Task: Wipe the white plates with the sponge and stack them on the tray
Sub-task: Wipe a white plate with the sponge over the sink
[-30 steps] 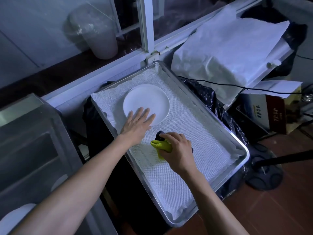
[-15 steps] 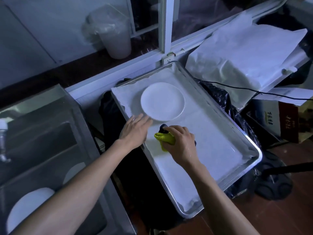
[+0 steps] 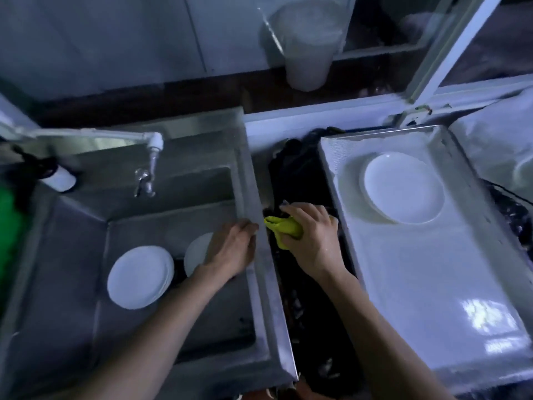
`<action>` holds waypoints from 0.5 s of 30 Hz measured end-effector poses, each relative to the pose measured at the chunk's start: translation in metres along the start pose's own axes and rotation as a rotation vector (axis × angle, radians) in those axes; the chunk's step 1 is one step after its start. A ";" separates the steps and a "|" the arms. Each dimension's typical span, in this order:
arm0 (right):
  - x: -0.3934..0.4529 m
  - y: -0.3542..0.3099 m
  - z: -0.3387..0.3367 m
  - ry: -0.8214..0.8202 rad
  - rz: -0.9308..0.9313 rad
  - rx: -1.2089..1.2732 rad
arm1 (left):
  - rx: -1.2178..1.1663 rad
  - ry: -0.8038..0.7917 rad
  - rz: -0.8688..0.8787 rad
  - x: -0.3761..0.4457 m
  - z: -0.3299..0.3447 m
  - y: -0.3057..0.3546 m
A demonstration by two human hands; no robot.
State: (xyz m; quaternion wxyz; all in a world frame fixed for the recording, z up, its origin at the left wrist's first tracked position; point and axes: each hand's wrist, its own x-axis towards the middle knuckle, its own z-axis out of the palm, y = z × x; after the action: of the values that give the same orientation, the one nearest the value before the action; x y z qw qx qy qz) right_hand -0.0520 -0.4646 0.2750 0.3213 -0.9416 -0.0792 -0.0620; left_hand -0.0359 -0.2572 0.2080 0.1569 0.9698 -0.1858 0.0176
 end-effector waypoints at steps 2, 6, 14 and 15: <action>0.008 -0.022 0.027 -0.052 -0.039 0.002 | 0.040 -0.027 -0.077 -0.025 -0.006 -0.031; 0.019 -0.054 0.086 -0.156 -0.093 0.030 | -0.026 -0.096 -0.281 -0.064 -0.009 -0.090; 0.035 -0.089 0.205 -0.316 -0.078 0.048 | -0.346 -0.222 -0.656 -0.113 0.025 -0.194; 0.036 -0.088 0.218 -0.324 -0.070 0.047 | -0.412 -0.231 -0.687 -0.115 0.032 -0.203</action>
State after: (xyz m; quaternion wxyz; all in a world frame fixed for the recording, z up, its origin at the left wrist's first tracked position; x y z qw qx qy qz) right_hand -0.0191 -0.2578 0.1618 0.3237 -0.9283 -0.1639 0.0815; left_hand -0.0696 -0.0477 0.1064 0.3226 0.9193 0.1328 -0.1822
